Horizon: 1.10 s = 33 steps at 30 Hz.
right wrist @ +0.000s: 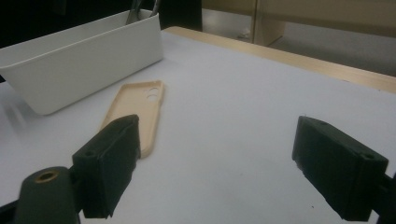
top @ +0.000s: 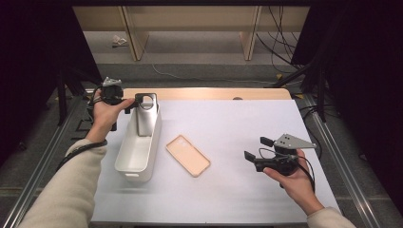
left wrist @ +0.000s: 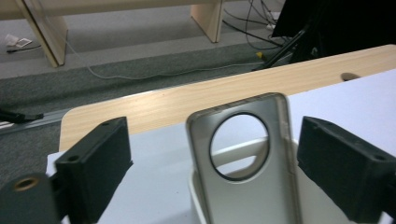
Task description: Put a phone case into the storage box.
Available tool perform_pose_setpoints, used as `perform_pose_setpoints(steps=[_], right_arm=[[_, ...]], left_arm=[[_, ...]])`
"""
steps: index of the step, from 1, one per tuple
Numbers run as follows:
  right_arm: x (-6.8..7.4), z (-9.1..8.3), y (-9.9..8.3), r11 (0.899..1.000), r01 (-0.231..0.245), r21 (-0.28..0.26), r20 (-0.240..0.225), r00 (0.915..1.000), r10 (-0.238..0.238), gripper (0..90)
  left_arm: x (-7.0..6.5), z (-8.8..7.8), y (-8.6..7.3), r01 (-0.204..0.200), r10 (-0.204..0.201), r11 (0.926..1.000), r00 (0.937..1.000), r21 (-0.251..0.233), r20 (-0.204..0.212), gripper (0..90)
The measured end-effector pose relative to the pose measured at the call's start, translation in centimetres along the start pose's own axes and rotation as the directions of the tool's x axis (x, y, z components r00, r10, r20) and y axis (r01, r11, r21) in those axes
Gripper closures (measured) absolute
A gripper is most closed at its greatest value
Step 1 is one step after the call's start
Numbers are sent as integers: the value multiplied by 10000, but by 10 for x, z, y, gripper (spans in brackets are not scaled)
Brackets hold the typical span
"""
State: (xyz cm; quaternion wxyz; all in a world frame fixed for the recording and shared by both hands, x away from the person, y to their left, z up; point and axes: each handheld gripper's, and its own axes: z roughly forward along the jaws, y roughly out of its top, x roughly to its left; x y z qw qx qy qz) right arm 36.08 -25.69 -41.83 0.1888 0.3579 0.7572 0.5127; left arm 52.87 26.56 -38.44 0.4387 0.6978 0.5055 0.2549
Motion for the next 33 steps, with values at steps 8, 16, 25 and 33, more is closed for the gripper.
perform_pose_setpoints(steps=[8,16,25,33], right_arm=[[1,0,0,10000,50,8,0,10000,-50,162],[1,1,1,10000,15,0,34,10000,-15,162],[1,2,1,10000,18,16,17,10000,-18,162],[2,4,1,10000,28,54,-38,10000,-27,162]], left_arm=[[-15,-34,-10,-463,478,9985,9973,-286,564,0],[-30,-66,-27,-517,578,9963,9943,-692,891,0],[-53,-88,-49,-924,997,9941,9847,-568,1430,0],[-84,-103,-67,-1180,1320,9902,9659,-751,2227,0]])
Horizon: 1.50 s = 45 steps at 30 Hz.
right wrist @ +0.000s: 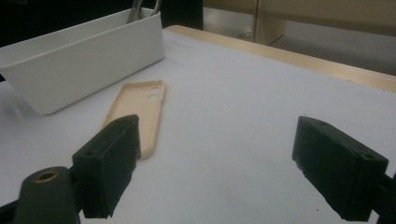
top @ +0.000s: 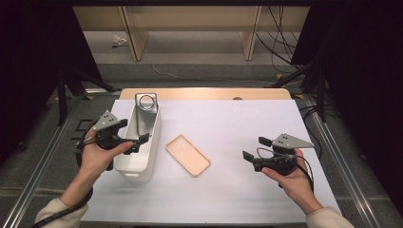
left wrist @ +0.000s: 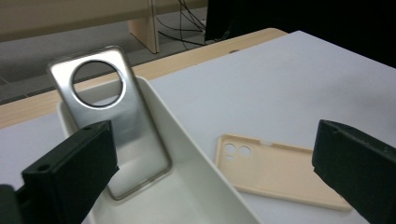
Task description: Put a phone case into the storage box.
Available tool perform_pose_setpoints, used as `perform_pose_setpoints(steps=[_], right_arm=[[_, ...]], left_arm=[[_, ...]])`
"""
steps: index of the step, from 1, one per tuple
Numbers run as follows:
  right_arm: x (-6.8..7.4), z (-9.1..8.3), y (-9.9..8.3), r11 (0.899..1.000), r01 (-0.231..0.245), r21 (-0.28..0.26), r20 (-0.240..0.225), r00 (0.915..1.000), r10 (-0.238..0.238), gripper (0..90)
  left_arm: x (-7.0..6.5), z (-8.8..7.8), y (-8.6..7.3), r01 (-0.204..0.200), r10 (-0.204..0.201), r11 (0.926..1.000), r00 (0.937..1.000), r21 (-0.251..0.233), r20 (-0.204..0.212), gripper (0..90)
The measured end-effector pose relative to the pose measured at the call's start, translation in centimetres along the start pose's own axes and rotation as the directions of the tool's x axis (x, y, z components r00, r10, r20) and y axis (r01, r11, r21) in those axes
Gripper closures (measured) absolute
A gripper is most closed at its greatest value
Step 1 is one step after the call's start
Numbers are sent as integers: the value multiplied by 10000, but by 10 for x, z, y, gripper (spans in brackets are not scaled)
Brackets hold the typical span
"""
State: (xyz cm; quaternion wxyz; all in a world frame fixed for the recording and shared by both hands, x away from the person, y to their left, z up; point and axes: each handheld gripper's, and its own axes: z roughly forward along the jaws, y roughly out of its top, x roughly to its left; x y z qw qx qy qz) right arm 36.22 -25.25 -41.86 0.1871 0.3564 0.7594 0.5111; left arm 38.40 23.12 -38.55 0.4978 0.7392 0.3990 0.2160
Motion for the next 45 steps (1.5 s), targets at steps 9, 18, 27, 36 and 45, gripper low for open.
perform_pose_setpoints(steps=[9,18,27,36,45], right_arm=[[3,2,0,10000,41,61,-235,9997,-39,162],[6,6,0,9998,160,115,-431,9990,-155,162],[8,12,1,9997,205,146,-620,9979,-195,162],[7,12,1,9999,81,81,-648,9979,-75,162],[7,12,2,10000,69,58,-637,9979,-65,162]], left_arm=[[-25,-4,-19,-219,214,9997,9975,66,680,2],[-37,-7,-34,-364,385,9990,9950,-241,924,14],[-48,-3,-38,-760,765,9971,9920,-89,1003,23],[-49,-3,-39,-639,642,9979,9925,-67,1045,29],[-48,-2,-40,-572,573,9984,9929,-36,1046,31]])
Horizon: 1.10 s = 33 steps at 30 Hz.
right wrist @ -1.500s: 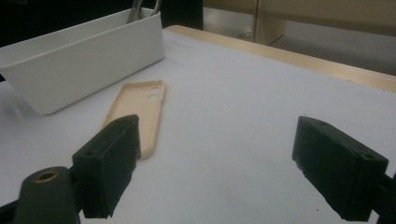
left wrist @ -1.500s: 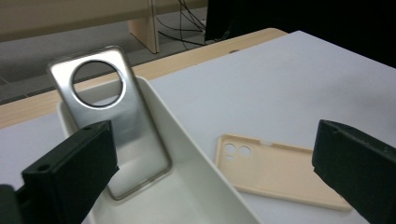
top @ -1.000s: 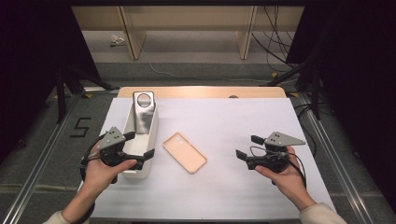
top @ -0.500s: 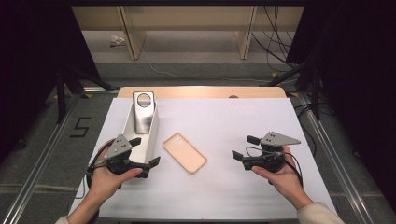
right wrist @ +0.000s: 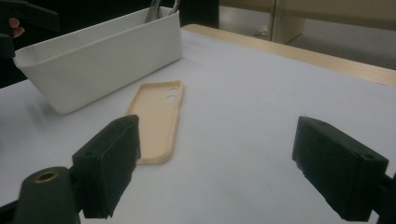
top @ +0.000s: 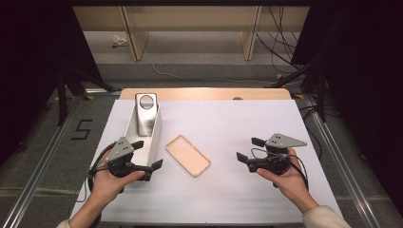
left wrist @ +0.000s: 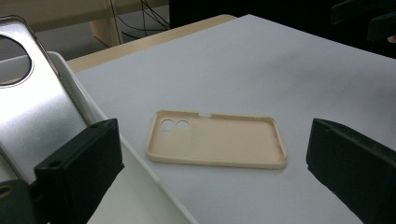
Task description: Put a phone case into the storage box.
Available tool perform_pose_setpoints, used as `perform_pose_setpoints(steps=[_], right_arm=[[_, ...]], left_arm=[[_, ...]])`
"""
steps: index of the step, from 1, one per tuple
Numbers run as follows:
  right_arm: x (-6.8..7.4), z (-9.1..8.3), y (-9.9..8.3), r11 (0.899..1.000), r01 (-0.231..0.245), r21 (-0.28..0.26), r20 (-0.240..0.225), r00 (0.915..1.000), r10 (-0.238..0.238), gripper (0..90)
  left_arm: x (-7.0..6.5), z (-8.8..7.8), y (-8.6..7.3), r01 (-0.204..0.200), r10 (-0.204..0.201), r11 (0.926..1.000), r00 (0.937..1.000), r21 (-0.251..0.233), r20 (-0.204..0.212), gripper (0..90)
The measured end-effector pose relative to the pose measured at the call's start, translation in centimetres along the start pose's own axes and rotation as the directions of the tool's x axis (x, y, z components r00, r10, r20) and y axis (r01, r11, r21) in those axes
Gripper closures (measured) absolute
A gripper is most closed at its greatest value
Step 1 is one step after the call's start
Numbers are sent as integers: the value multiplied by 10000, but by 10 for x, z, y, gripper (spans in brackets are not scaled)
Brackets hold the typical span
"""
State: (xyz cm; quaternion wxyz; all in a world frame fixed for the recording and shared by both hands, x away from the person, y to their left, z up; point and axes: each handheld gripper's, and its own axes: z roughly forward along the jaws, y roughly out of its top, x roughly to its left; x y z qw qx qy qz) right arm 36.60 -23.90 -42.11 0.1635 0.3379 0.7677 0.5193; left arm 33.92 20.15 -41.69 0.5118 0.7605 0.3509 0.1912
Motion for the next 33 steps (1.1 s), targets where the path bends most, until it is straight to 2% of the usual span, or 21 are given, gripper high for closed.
perform_pose_setpoints(steps=[14,24,30,33], right_arm=[[0,2,2,10000,28,-18,-21,10000,-28,162],[-5,6,4,9999,-134,-43,29,9999,135,162],[-4,2,5,9998,-151,-127,147,9998,153,162],[-2,4,5,9999,-105,34,111,9999,104,162]], left_arm=[[-1,-1,0,17,-17,10000,10000,-43,77,31],[2,-2,1,94,-93,9999,9999,-139,108,32],[-1,-3,4,34,-32,9997,10000,-261,71,32],[-1,-3,4,63,-61,9996,10000,-285,63,35]])
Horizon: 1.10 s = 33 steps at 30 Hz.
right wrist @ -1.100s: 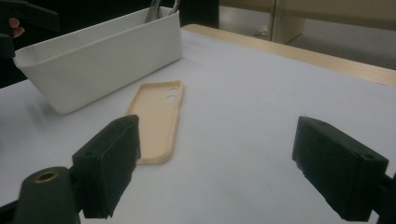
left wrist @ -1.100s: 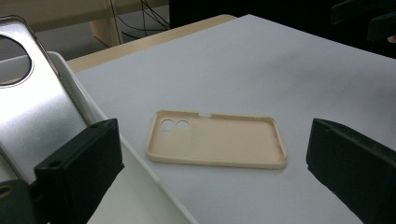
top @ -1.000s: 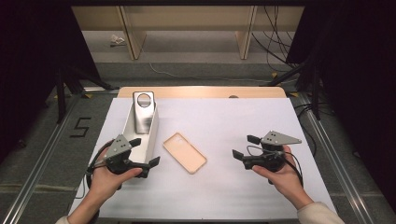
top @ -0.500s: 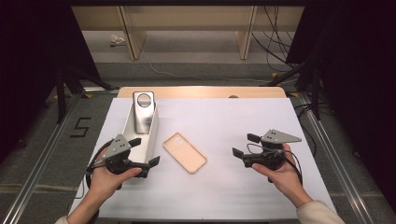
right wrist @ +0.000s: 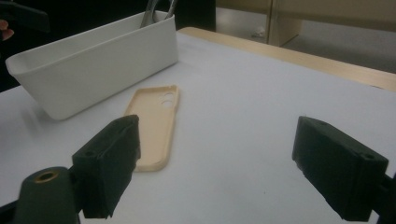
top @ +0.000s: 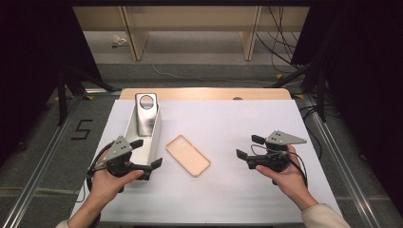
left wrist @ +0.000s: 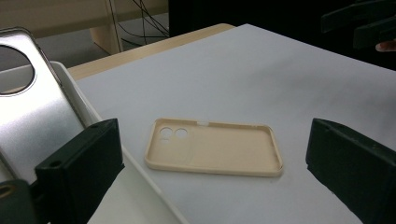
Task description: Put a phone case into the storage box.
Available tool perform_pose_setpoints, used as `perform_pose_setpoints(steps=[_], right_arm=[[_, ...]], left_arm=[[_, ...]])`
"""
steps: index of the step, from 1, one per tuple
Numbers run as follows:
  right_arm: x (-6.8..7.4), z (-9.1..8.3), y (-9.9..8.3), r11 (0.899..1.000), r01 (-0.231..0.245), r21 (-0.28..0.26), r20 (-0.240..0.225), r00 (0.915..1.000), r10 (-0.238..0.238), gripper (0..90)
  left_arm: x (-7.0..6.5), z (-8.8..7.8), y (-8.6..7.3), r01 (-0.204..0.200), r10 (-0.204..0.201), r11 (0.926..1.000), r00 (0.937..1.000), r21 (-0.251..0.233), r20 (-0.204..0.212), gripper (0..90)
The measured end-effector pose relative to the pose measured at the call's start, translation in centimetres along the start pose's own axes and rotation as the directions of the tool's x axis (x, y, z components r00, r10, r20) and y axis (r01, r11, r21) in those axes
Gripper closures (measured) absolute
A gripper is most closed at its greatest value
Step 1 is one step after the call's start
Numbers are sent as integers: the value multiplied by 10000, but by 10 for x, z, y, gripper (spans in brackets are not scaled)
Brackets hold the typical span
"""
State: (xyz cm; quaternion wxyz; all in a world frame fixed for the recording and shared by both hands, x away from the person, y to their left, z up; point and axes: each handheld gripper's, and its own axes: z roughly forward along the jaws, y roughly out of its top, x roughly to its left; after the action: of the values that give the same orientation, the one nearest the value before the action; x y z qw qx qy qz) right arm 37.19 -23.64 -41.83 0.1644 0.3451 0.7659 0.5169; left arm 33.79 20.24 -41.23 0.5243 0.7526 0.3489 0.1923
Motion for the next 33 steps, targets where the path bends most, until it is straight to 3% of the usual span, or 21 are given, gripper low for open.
perform_pose_setpoints(steps=[1,5,9,12,15,23,27,33], right_arm=[[0,1,0,10000,7,56,-59,10000,-7,175],[3,9,1,9983,131,570,-42,9999,-129,410],[7,16,4,9932,403,1095,-175,9991,-387,698],[13,24,8,9796,790,1845,-285,9968,-750,847],[18,36,10,9655,1033,2390,-419,9945,-961,900],[29,77,12,9280,1112,3555,-734,9931,-909,900],[35,97,10,9064,1269,4028,-940,9908,-970,900],[37,118,9,8842,1336,4475,-900,9905,-1041,900]], left_arm=[[0,0,-1,14,-14,10000,10000,39,3,36],[1,1,-3,167,-166,9998,9998,65,-66,51],[1,-1,-3,257,-256,9997,9995,36,-176,80],[1,-1,-3,292,-292,9996,9993,15,-247,92],[1,-2,-3,297,-297,9996,9993,6,-246,97],[2,-2,-4,320,-320,9995,9992,25,-233,99],[2,-2,-4,326,-326,9995,9993,23,-209,100],[2,-2,-5,335,-335,9994,9992,7,-203,100]])
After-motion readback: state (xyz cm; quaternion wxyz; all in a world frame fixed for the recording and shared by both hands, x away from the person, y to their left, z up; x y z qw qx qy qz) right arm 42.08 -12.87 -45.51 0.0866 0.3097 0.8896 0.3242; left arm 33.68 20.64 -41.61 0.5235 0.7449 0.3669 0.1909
